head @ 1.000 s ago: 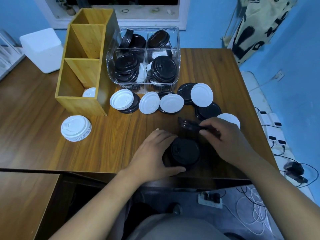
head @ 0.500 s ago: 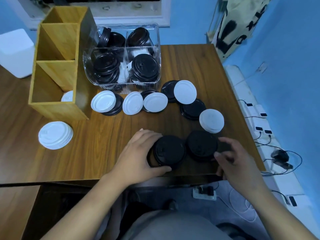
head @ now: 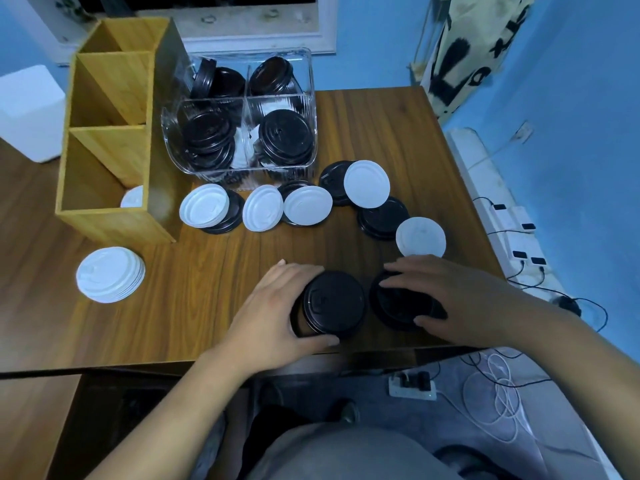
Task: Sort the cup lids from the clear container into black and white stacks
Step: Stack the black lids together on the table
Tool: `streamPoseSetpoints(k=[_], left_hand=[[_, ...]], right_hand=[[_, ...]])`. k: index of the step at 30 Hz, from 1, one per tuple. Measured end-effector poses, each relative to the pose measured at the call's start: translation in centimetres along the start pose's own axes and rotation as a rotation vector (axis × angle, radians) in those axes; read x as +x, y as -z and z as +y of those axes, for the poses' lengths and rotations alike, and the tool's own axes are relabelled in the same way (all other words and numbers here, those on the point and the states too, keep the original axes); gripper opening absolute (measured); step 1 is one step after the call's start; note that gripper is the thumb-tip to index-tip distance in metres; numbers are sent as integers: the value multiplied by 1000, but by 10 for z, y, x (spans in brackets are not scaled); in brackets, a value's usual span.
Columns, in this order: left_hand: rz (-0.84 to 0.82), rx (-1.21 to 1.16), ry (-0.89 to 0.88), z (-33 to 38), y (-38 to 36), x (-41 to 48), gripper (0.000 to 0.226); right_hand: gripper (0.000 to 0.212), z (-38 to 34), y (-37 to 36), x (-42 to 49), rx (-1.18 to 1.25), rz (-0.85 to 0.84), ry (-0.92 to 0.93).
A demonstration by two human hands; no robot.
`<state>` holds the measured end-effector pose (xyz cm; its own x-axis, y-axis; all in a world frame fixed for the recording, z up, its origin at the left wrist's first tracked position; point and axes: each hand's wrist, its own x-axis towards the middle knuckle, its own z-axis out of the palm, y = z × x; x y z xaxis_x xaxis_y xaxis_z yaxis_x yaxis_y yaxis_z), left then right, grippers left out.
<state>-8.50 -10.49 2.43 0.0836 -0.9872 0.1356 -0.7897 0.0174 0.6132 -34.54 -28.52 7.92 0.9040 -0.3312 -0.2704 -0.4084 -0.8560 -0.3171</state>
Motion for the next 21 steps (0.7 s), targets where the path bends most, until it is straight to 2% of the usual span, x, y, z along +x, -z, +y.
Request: streamPoseSetpoints(k=[2, 6, 10, 16, 18, 21], left_hand=[[6, -7, 1, 0, -1, 0, 93], [28, -24, 13, -1, -2, 0, 90], [48, -12, 10, -4, -3, -1, 90], [40, 38, 6, -7, -7, -2, 95], [38, 66, -2, -5, -7, -1, 95], [36, 82, -6, -3, -6, 0, 91]], right_hand=[[68, 1, -1, 0, -7, -43, -35], [72, 1, -11, -7, -66, 51, -57], [75, -2, -21, -14, -18, 120, -61], [70, -21, -10, -16, 141, 413, -153], [70, -42, -8, -7, 188, 462, -108], [72, -73, -20, 15, 147, 413, -33]])
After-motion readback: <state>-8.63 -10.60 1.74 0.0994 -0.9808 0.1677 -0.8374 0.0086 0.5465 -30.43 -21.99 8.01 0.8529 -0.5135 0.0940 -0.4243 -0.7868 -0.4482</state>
